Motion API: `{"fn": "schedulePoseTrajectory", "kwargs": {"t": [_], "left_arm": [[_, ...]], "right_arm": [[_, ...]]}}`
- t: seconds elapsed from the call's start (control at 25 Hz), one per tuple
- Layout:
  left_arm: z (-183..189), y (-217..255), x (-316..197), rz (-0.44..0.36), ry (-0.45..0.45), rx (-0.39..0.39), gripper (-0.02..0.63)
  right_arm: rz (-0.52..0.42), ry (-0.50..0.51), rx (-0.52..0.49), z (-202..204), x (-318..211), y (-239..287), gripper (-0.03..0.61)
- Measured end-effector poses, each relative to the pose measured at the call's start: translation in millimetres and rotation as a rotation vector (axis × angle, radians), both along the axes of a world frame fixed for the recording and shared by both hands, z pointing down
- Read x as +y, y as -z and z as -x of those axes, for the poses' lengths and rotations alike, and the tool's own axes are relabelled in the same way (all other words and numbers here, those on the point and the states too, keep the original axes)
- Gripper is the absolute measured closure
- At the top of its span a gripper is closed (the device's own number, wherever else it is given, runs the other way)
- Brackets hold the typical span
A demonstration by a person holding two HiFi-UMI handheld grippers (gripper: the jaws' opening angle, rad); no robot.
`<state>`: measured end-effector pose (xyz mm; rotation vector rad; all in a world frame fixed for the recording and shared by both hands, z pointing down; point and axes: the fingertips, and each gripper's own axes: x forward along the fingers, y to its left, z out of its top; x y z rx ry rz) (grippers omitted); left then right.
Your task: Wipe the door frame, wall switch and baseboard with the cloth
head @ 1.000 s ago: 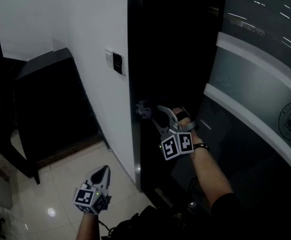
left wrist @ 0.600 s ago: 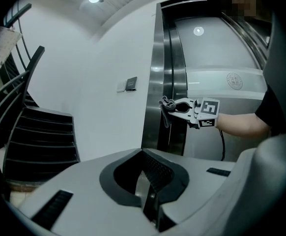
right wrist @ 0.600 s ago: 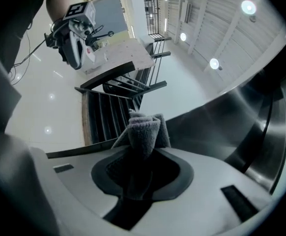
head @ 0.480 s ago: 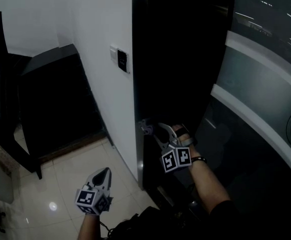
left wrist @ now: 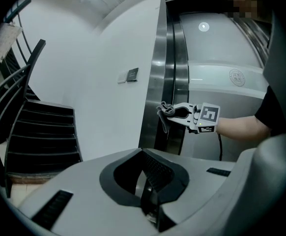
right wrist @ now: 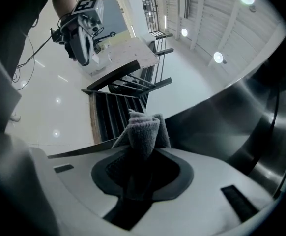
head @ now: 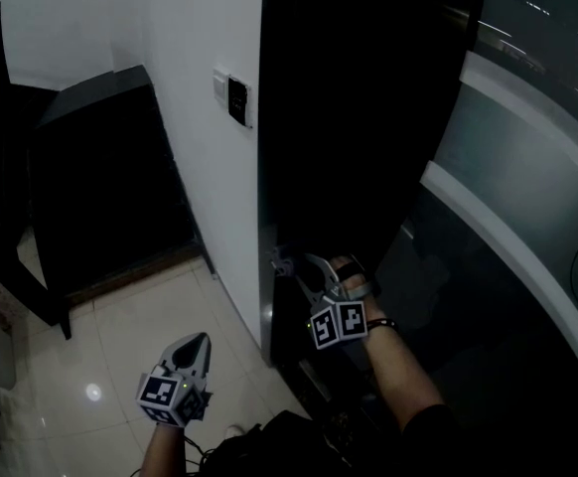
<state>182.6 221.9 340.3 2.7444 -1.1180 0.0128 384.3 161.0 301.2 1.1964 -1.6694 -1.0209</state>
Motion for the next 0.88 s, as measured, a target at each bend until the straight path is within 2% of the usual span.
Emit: {"fn": "schedulePoseTrajectory", "kwargs": {"t": [0.36, 0.88], "left_arm": [[-13, -14, -6, 0.038, -0.007, -0.014, 0.614], [-12, -27, -9, 0.077, 0.004, -0.028, 0.614]], "right_arm": [[0.04, 0.017, -0.009, -2, 3, -27, 0.482], [0.207, 0.027, -0.006, -2, 6, -104, 0.482]]}}
